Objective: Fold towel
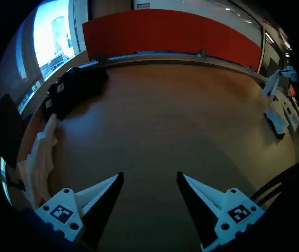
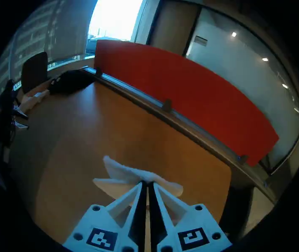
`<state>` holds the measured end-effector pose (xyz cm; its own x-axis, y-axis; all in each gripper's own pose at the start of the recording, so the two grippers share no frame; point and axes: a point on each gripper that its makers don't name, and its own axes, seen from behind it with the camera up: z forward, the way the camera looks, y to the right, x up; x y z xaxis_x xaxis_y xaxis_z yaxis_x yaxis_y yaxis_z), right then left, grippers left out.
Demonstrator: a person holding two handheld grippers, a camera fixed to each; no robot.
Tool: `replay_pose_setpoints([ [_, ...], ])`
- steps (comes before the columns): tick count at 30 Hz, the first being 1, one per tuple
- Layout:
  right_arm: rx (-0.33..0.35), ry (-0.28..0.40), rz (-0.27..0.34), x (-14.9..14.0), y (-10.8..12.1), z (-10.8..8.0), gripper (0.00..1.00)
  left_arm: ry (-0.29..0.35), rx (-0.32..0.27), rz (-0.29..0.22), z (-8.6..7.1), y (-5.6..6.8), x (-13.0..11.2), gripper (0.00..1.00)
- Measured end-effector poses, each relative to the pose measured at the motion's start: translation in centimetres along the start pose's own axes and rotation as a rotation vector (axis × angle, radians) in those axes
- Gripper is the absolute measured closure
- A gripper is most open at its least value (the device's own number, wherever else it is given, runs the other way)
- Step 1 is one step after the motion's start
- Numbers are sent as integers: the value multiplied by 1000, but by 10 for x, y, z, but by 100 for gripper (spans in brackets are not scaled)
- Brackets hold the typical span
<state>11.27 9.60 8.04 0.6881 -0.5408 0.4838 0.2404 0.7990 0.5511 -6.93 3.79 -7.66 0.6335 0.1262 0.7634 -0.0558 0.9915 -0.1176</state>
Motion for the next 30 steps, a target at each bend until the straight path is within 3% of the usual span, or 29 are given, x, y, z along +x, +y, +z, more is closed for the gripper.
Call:
replay_pose_setpoints([
  [6, -19, -19, 9, -13, 14, -8, 94, -1, -1, 4, 0, 4, 0, 7],
  [18, -45, -44, 45, -41, 21, -26, 94, 0, -8, 20, -1, 10, 3, 7],
  [30, -97, -140, 154, -127, 17, -63, 93, -1, -11, 25, -3, 9, 1, 7],
])
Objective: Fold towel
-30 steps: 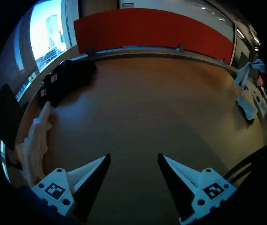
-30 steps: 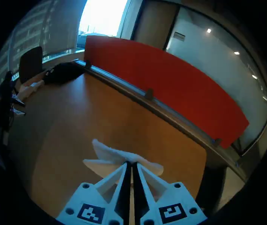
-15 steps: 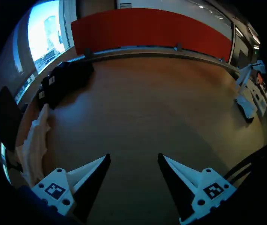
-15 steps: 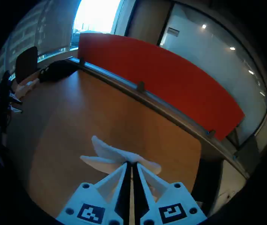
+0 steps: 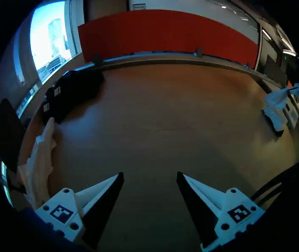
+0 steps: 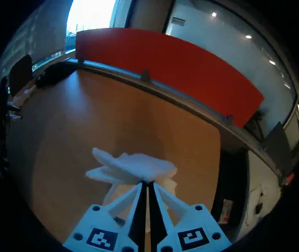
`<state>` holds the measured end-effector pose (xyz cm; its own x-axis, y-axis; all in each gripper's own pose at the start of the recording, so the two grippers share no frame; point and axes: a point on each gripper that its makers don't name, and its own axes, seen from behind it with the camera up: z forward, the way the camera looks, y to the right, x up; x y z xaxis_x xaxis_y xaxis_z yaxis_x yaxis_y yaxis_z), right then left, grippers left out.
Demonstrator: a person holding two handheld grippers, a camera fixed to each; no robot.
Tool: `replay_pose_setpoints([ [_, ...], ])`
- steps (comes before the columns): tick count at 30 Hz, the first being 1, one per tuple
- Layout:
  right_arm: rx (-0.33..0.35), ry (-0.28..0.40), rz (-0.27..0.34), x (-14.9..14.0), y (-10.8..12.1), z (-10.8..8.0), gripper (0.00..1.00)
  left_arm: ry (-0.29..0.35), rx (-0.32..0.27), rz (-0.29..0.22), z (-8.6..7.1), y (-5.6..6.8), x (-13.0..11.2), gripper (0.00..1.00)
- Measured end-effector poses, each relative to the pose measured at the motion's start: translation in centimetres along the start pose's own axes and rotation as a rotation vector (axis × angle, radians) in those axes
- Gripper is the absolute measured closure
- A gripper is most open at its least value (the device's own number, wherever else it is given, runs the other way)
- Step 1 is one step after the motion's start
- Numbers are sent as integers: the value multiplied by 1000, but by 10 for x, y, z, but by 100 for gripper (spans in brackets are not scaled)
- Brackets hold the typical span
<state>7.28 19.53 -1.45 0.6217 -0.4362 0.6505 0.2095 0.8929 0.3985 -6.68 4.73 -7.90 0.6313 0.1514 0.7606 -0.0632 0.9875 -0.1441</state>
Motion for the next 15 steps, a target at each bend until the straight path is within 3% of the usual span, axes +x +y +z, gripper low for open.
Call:
replay_pose_setpoints([
  [6, -15, -42, 65, -40, 0, -7, 93, -3, -4, 8, -1, 2, -2, 7],
  [15, -42, -79, 120, -71, 1, -9, 93, 1, -4, 19, -3, 1, -1, 7],
])
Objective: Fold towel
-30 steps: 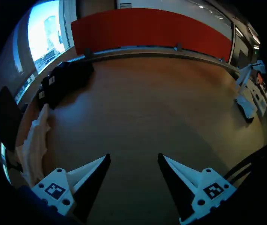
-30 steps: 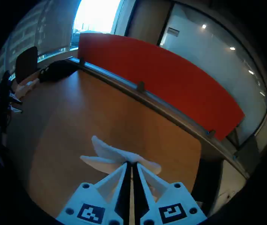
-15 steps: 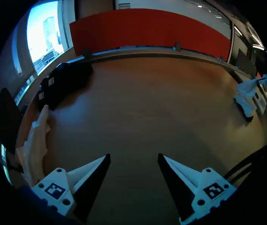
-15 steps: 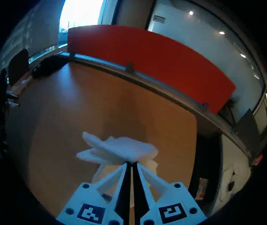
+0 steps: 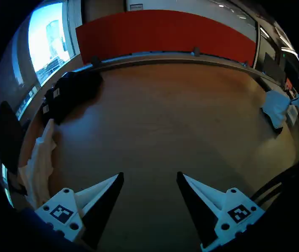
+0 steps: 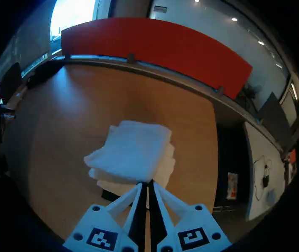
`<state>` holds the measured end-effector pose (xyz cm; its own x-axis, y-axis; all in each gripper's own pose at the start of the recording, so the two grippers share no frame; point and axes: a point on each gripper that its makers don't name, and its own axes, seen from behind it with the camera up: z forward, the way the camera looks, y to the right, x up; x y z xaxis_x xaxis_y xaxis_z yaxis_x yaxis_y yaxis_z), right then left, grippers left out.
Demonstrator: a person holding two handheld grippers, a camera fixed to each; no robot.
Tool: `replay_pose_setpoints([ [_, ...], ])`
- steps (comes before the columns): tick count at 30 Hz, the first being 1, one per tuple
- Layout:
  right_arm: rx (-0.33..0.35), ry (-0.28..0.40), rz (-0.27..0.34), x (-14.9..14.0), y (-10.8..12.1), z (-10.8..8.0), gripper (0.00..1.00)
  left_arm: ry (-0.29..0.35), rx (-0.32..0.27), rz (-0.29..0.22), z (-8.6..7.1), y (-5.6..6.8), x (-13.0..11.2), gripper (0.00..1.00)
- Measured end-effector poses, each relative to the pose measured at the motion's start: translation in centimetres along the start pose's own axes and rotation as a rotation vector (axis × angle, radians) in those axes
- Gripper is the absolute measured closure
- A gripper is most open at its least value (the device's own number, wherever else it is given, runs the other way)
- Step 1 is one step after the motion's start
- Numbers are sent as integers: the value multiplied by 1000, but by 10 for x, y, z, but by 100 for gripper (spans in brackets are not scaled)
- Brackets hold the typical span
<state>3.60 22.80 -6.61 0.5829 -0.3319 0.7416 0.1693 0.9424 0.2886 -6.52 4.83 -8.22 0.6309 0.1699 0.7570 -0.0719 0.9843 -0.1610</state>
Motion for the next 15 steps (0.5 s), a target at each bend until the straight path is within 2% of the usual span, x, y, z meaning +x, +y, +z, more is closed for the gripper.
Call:
replay_pose_setpoints([
  [6, -15, -25, 25, -15, 5, 4, 93, -1, 5, -1, -2, -2, -2, 7],
  [15, -20, -71, 98, -45, 10, 22, 93, -8, 19, -1, -5, -7, -7, 7],
])
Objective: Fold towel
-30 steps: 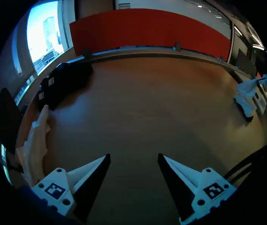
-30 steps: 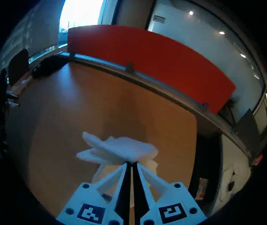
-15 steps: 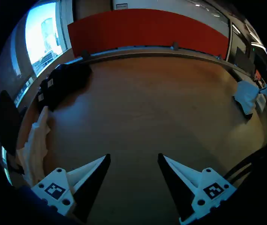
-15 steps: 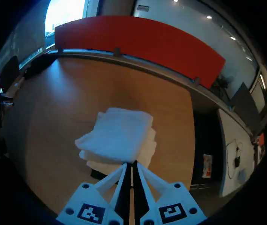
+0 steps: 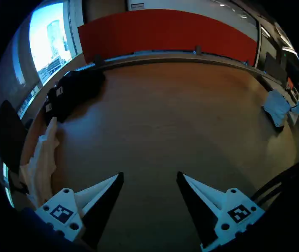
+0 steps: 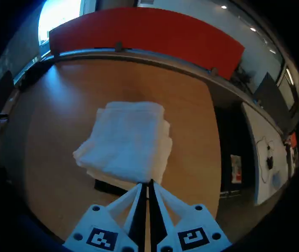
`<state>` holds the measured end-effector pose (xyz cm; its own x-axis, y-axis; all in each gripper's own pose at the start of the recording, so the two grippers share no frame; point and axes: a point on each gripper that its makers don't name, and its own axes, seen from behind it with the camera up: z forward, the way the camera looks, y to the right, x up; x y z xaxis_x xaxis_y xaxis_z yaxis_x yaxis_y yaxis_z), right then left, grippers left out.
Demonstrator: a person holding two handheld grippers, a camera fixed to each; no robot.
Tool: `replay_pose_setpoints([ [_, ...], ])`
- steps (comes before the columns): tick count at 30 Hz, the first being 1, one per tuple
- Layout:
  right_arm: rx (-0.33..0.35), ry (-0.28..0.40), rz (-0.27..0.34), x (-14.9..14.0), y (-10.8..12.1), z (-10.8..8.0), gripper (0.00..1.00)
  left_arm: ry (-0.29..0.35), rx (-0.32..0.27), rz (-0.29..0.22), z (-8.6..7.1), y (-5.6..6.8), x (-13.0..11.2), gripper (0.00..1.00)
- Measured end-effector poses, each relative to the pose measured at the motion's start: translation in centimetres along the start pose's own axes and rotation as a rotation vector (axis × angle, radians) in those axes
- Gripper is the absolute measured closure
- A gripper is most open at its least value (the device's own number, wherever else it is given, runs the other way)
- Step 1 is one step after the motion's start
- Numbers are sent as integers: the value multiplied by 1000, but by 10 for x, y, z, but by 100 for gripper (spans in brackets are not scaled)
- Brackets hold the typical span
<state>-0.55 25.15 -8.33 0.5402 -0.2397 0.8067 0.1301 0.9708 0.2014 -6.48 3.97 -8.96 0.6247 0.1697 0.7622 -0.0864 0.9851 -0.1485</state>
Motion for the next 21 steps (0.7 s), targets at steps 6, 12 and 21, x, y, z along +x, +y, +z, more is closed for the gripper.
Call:
replay_pose_setpoints([
  [6, 1, -27, 41, -16, 1, 13, 93, -3, 7, -2, -1, -2, -1, 7],
  [12, 13, -44, 68, -28, -3, 21, 93, -4, 12, 6, -1, -2, 0, 7],
  [21, 8, -44, 89, -32, -3, 28, 93, -3, 13, 9, 0, 0, 3, 7],
])
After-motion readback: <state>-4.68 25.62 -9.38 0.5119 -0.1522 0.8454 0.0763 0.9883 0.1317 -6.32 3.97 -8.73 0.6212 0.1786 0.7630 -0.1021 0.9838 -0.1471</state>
